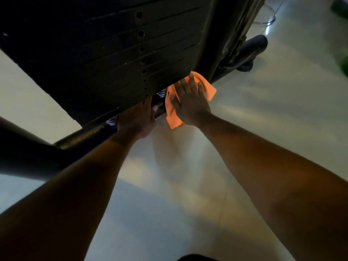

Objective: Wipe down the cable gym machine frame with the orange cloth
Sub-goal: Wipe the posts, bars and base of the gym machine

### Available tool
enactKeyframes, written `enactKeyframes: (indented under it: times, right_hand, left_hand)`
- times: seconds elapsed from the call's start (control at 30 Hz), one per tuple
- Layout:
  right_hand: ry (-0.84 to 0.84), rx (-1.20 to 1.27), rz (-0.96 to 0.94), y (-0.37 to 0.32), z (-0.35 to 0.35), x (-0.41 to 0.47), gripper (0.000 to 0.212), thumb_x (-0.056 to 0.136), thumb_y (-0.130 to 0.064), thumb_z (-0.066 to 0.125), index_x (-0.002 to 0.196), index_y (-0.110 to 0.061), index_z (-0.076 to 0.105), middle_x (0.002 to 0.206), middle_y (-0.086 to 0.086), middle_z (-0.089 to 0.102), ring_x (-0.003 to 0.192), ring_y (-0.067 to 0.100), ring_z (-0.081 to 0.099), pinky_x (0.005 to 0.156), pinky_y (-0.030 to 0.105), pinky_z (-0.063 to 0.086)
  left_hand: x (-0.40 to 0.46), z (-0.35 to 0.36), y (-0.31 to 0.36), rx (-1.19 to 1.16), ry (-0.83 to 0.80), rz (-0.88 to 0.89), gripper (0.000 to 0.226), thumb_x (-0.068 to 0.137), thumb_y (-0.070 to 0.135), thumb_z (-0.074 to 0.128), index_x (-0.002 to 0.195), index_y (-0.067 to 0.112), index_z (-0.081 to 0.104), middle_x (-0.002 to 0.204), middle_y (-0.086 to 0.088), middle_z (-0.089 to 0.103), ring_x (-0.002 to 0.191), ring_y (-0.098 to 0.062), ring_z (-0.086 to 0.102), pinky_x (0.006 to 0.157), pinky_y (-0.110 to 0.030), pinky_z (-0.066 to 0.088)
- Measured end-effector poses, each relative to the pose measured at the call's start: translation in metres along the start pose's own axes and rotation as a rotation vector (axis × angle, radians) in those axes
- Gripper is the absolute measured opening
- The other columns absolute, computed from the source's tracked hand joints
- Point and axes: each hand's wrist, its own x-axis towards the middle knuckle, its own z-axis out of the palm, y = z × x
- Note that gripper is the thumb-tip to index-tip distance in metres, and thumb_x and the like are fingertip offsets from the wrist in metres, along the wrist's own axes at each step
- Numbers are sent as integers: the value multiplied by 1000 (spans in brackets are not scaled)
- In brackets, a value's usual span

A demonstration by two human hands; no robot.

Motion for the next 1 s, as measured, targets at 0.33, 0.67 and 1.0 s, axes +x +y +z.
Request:
enactKeyframes:
  times: [0.33,0.67,1.0]
  right_hand:
    - [107,5,-255,30,21,1,62,108,-64,30,165,-41,35,177,7,23,161,55,7,123,80,-7]
    - [-59,176,-310,51,-35,12,48,107,-24,61,155,-26,57,163,11,44,152,37,35,129,49,27]
    - [45,591,-271,76,-61,25,36,108,-21,61,142,-13,69,131,15,70,122,29,65,97,25,43]
  left_hand:
    - [12,16,-11,124,67,50,56,108,47,34,161,31,27,155,-10,55,134,-38,59,104,-54,53]
    - [16,9,19,157,-98,-214,63,113,46,35,170,30,15,173,-7,31,155,-36,33,125,-52,29]
    - [16,24,32,176,-37,-332,62,112,40,37,170,31,18,172,-6,31,154,-39,31,127,-55,21]
